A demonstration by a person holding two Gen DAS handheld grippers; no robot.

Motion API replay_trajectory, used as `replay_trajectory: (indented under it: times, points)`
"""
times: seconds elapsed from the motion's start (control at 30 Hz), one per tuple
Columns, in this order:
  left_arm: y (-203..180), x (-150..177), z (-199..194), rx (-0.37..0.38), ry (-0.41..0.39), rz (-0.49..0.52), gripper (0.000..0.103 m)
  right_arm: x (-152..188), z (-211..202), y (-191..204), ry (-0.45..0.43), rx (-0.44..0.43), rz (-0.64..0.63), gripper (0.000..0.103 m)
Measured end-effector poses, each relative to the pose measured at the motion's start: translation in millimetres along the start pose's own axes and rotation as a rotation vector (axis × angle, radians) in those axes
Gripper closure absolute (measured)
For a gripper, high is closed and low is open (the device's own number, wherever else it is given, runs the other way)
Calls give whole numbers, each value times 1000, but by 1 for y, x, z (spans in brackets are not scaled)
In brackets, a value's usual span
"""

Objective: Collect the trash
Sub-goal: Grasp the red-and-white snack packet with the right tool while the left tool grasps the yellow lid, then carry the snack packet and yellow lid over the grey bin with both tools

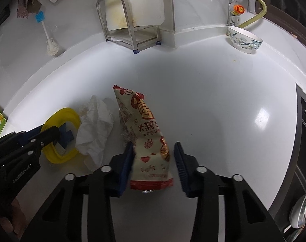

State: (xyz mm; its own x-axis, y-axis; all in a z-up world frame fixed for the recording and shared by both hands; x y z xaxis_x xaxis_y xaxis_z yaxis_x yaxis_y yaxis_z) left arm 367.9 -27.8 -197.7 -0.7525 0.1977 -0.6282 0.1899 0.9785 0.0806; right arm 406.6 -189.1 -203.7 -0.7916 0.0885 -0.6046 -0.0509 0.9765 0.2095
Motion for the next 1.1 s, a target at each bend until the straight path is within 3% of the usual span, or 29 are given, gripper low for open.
replay_trajectory:
  times: [0.1,0.5,1.1]
  points:
    - [2,-1,-4,24,-11,-16,94,0,-2,0,-6,-9,8,70]
    - [3,-5,-19,51,-33,-22,96,1,-18,2,-35,-24,40,71]
    - [9,4,-56,40,-72,2,96,31,-60,6,-56,-6,92,71]
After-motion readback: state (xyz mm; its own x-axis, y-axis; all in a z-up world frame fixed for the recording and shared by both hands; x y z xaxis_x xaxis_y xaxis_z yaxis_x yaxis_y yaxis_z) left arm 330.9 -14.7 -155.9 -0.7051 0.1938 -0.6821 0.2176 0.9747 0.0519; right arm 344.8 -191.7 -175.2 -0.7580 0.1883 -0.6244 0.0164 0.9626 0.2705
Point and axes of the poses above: each gripper's, at about its wrist camera, not at the fingertips, and z roughly the way its jaws point, y to its left, x to its underside, the point moved 8 cm from there along z, roughly the way its jaws point, and after that the axes turned 6 degrees about -x, right-handed, at the moved point
